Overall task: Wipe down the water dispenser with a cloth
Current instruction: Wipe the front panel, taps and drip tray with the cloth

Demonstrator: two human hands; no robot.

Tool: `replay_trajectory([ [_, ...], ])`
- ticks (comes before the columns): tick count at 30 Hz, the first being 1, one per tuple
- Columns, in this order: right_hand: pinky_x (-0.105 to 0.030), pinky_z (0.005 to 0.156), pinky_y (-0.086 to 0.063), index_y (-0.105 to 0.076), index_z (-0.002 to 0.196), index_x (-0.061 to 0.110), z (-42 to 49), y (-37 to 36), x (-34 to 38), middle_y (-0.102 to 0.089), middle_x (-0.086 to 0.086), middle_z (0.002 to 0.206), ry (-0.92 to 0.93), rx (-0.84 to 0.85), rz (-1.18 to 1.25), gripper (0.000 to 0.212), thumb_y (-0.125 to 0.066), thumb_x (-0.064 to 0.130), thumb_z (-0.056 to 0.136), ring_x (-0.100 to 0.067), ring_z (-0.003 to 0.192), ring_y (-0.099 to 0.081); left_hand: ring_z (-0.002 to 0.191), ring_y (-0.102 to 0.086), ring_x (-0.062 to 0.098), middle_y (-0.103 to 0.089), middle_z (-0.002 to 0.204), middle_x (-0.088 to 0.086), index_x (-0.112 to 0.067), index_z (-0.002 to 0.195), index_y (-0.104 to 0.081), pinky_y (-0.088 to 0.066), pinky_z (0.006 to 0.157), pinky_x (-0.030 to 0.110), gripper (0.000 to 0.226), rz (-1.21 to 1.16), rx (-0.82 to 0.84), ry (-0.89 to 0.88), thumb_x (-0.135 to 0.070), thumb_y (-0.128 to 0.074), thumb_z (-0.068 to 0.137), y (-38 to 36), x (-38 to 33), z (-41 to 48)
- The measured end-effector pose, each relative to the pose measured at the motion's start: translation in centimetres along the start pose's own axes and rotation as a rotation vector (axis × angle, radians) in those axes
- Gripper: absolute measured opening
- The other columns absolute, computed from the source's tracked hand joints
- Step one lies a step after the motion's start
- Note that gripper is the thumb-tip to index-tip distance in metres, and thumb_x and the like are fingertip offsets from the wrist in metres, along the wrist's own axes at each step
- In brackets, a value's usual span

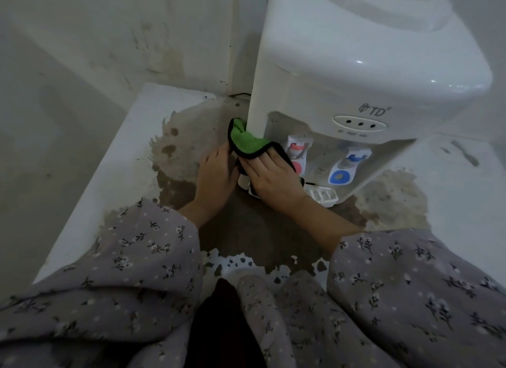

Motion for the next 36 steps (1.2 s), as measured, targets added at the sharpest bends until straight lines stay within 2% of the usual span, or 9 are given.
replay_trajectory([
  [3, -0.039, 0.105, -0.034, -0.054, 0.129, 0.006, -0.3, -0.5, 1.4, -0.058, -0.011, 0.128, 0.007, 0.086, -0.080, 0.043, -0.049, 0.016, 0.087, -0.029, 0.115, -0.055, 0.106, -0.056, 0.034, -0.059, 0.115, 0.018, 0.001, 0.125, -0.047, -0.046, 0.089, 0.050, 0.043, -0.009, 0.033, 0.028, -0.022, -0.042, 0.090, -0.6, 0.9, -0.2],
  [7, -0.034, 0.104, -0.034, -0.056, 0.127, 0.008, -0.6, -1.7, 3.0, -0.061, -0.007, 0.122, -0.039, 0.158, -0.037, 0.047, -0.056, 0.018, 0.081, -0.024, 0.111, -0.056, 0.105, -0.057, 0.035, -0.059, 0.116, 0.018, 0.001, 0.126, -0.047, -0.045, 0.091, 0.051, 0.041, 0.054, 0.049, 0.054, -0.001, -0.053, 0.086, -1.3, 2.0, -0.5],
  [10, -0.032, 0.103, -0.036, -0.056, 0.127, 0.005, -1.0, -2.5, 3.0, -0.061, -0.008, 0.121, -0.052, 0.175, 0.076, 0.045, -0.044, 0.015, 0.084, -0.023, 0.109, -0.058, 0.106, -0.057, 0.036, -0.059, 0.117, 0.020, 0.003, 0.130, -0.044, -0.044, 0.094, 0.049, 0.050, 0.056, 0.090, 0.047, 0.004, -0.057, 0.082, -1.5, 2.6, -0.8],
  [17, -0.033, 0.101, -0.041, -0.056, 0.127, 0.006, -2.8, -4.0, 2.9, -0.061, -0.008, 0.123, 0.058, 0.284, 0.195, 0.047, -0.051, 0.018, 0.081, -0.022, 0.111, -0.059, 0.122, -0.047, 0.029, -0.053, 0.131, 0.015, -0.007, 0.143, -0.030, -0.027, 0.105, 0.040, 0.060, 0.153, 0.256, 0.139, -0.006, -0.053, 0.088, -2.6, 4.2, -1.9],
  [22, -0.033, 0.106, -0.035, -0.053, 0.131, 0.009, -3.5, -4.5, 3.2, -0.057, -0.007, 0.130, 0.116, 0.406, 0.172, 0.055, -0.067, 0.023, 0.079, -0.021, 0.120, -0.053, 0.130, -0.038, 0.026, -0.046, 0.138, 0.012, -0.011, 0.147, -0.019, -0.018, 0.111, 0.043, 0.060, 0.276, 0.435, 0.215, -0.014, -0.047, 0.094, -3.1, 4.6, -2.5],
  [27, -0.034, 0.104, -0.037, -0.057, 0.126, 0.005, -4.1, -4.5, 3.6, -0.060, -0.009, 0.126, 0.122, 0.411, 0.213, 0.058, -0.074, 0.021, 0.074, -0.024, 0.118, -0.055, 0.140, -0.022, 0.024, -0.025, 0.152, 0.010, -0.012, 0.148, -0.012, -0.010, 0.113, 0.044, 0.061, 0.365, 0.655, 0.230, -0.021, -0.043, 0.096, -3.7, 4.9, -3.2],
  [30, -0.036, 0.108, -0.030, -0.051, 0.131, 0.004, -4.6, -4.6, 3.8, -0.055, -0.011, 0.132, 0.089, 0.460, 0.258, 0.057, -0.070, 0.016, 0.079, -0.026, 0.124, -0.050, 0.141, -0.018, 0.024, -0.019, 0.154, 0.010, -0.012, 0.148, -0.010, -0.009, 0.113, 0.045, 0.061, 0.375, 0.724, 0.235, -0.024, -0.042, 0.097, -3.9, 4.7, -3.4],
  [33, -0.035, 0.114, -0.017, -0.037, 0.141, 0.004, -4.4, -4.6, 4.0, -0.041, -0.013, 0.144, 0.049, 0.532, 0.396, 0.052, -0.052, 0.010, 0.092, -0.026, 0.134, -0.035, 0.142, -0.018, 0.024, -0.017, 0.155, 0.010, -0.013, 0.148, -0.012, -0.009, 0.113, 0.044, 0.060, 0.381, 0.749, 0.238, -0.025, -0.042, 0.097, -3.7, 4.5, -3.4],
  [36, -0.031, 0.114, -0.016, -0.034, 0.142, 0.008, -3.6, -4.3, 3.4, -0.037, -0.010, 0.146, -0.058, 0.556, 0.537, 0.050, -0.047, 0.012, 0.095, -0.023, 0.135, -0.032, 0.143, -0.014, 0.023, -0.014, 0.156, 0.009, -0.017, 0.148, -0.010, -0.009, 0.113, 0.045, 0.060, 0.372, 0.774, 0.242, -0.025, -0.042, 0.098, -3.2, 4.1, -3.5],
])
Point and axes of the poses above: each hand's wrist, its own z-axis towards the middle knuckle, its own y-axis out of the back of the hand, x = y × z, the point moved 4 cm from there along z, towards the middle knuckle
